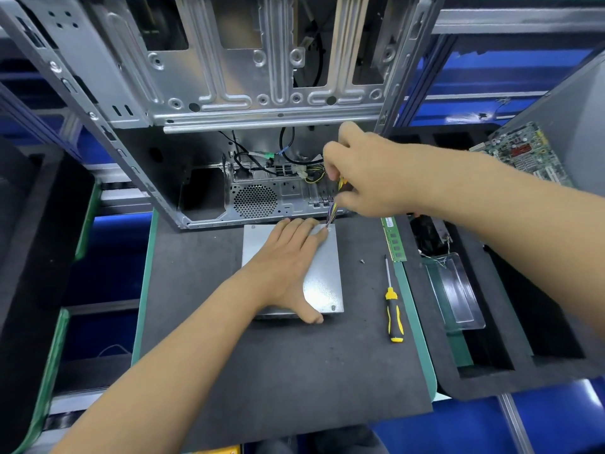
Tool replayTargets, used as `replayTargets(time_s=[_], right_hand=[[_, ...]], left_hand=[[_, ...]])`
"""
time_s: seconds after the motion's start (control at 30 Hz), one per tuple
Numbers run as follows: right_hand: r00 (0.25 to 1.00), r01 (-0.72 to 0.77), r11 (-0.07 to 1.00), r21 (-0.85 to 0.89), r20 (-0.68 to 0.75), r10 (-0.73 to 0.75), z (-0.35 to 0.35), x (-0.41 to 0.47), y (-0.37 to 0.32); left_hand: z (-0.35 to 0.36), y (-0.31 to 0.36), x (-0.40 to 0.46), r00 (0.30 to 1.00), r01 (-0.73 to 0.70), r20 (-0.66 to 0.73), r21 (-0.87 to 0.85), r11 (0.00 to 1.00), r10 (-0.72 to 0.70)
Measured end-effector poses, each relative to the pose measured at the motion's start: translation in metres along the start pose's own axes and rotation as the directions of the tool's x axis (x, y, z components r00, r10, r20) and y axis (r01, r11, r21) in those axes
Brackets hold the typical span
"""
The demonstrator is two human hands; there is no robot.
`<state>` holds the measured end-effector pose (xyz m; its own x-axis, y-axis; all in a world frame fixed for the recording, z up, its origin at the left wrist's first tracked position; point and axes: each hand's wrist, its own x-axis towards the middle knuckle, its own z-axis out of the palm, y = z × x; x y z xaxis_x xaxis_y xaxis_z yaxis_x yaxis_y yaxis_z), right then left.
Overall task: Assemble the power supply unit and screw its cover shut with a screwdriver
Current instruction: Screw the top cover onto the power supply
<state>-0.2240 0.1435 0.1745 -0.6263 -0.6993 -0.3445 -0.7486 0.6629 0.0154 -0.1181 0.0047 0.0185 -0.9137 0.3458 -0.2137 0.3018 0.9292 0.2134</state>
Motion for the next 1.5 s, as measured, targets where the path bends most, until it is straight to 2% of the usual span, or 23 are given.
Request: replayTargets(time_s=[0.07, 0.13, 0.17, 0.23, 0.3, 0.37, 0.47, 0.53, 0.63, 0.7, 0.77, 0.83, 0.9, 0.97, 1.0, 1.07, 1.1, 1.2, 1.23, 1.3, 1.4, 1.43, 1.5], right_hand=[[0.999, 0.034, 0.999, -0.002, -0.03, -0.034, -0.001, 0.0, 0.0], [0.995, -0.014, 0.985, -0.174, -0.101, -0.004, 0.001, -0.001, -0.005], [0.993, -0.048, 0.978, -0.205, -0.119, 0.024, 0.002, -0.001, -0.008], [0.995, -0.059, 0.995, -0.083, -0.08, 0.052, 0.002, -0.003, -0.01], [0.998, 0.009, 0.999, 0.042, -0.059, -0.006, -0.002, -0.001, -0.009], [0.994, 0.043, 0.999, -0.001, -0.097, -0.043, -0.004, 0.004, -0.006], [0.99, -0.06, 0.985, -0.16, -0.139, 0.037, -0.003, 0.005, -0.007], [0.993, -0.08, 0.991, -0.112, -0.094, 0.069, 0.0, 0.003, -0.005], [0.997, 0.053, 0.997, 0.06, -0.061, -0.049, 0.001, 0.003, -0.005], [0.991, 0.035, 0.998, -0.051, -0.129, -0.041, 0.003, 0.005, -0.005], [0.985, -0.062, 0.974, -0.218, -0.174, 0.024, 0.004, 0.003, -0.005], [0.991, -0.079, 0.991, -0.105, -0.119, 0.067, 0.006, 0.0, -0.002], [0.997, -0.009, 0.998, 0.06, -0.071, 0.013, 0.006, -0.001, 0.001], [0.995, 0.043, 0.998, 0.048, -0.09, -0.039, 0.006, 0.0, 0.0], [0.991, 0.039, 0.999, -0.013, -0.124, -0.04, 0.007, 0.0, -0.001], [0.982, -0.036, 0.983, -0.18, -0.19, 0.001, 0.008, 0.001, -0.005], [0.981, -0.054, 0.982, -0.18, -0.193, 0.019, 0.007, 0.0, -0.006], [0.982, 0.105, 0.991, 0.078, -0.163, -0.092, 0.006, -0.004, -0.01], [0.977, 0.147, 0.986, 0.075, -0.17, -0.133, 0.006, -0.003, -0.011], [0.975, 0.108, 0.99, -0.091, -0.184, -0.124, 0.006, 0.0, -0.01], [0.968, -0.091, 0.957, -0.275, -0.249, 0.02, 0.0, 0.002, -0.012], [0.973, -0.113, 0.958, -0.264, -0.227, 0.052, 0.0, 0.002, -0.01], [0.989, -0.025, 0.998, -0.064, -0.145, 0.016, 0.001, 0.002, -0.008]], left_hand=[[0.001, 0.0, 0.0, 1.0, 0.0, -0.002, 0.005, 1.0, 0.0], [0.001, 0.0, 0.0, 1.0, -0.001, -0.007, 0.008, 1.0, 0.001], [0.001, -0.001, 0.001, 1.0, 0.001, -0.009, 0.009, 1.0, -0.001], [0.002, -0.001, 0.002, 1.0, -0.001, -0.011, 0.01, 1.0, 0.001], [0.002, -0.001, 0.001, 1.0, -0.001, -0.018, 0.01, 1.0, 0.001], [0.003, -0.001, 0.001, 1.0, -0.002, -0.027, 0.016, 1.0, 0.003], [0.004, -0.002, 0.001, 1.0, 0.004, -0.027, 0.018, 1.0, -0.004], [0.005, -0.002, 0.001, 1.0, 0.004, -0.027, 0.008, 1.0, -0.004], [0.005, -0.002, 0.002, 1.0, 0.008, -0.022, -0.001, 1.0, -0.008], [0.005, -0.002, 0.002, 1.0, 0.012, -0.02, -0.001, 1.0, -0.012], [0.005, -0.002, 0.003, 1.0, 0.017, -0.017, 0.0, 1.0, -0.017], [0.004, -0.001, 0.002, 1.0, 0.016, -0.015, 0.002, 1.0, -0.016], [0.004, -0.001, 0.002, 1.0, 0.019, -0.013, 0.0, 1.0, -0.019], [0.004, -0.001, 0.002, 1.0, 0.021, -0.006, 0.001, 1.0, -0.021], [0.004, -0.001, 0.002, 1.0, 0.021, -0.007, 0.005, 1.0, -0.021], [0.004, -0.001, 0.003, 1.0, 0.022, -0.013, 0.012, 1.0, -0.022], [0.004, 0.0, 0.002, 1.0, 0.022, -0.014, 0.01, 1.0, -0.022], [0.004, 0.0, 0.002, 1.0, 0.022, -0.014, 0.005, 1.0, -0.022], [0.004, -0.001, 0.002, 1.0, 0.022, -0.014, 0.007, 1.0, -0.022], [0.005, -0.001, 0.002, 1.0, 0.018, -0.025, 0.009, 1.0, -0.018], [0.005, -0.001, 0.001, 0.999, 0.012, -0.038, 0.008, 1.0, -0.012], [0.005, -0.001, 0.001, 0.999, 0.011, -0.039, 0.003, 1.0, -0.011], [0.006, -0.001, 0.002, 0.999, 0.016, -0.042, -0.012, 1.0, -0.016]])
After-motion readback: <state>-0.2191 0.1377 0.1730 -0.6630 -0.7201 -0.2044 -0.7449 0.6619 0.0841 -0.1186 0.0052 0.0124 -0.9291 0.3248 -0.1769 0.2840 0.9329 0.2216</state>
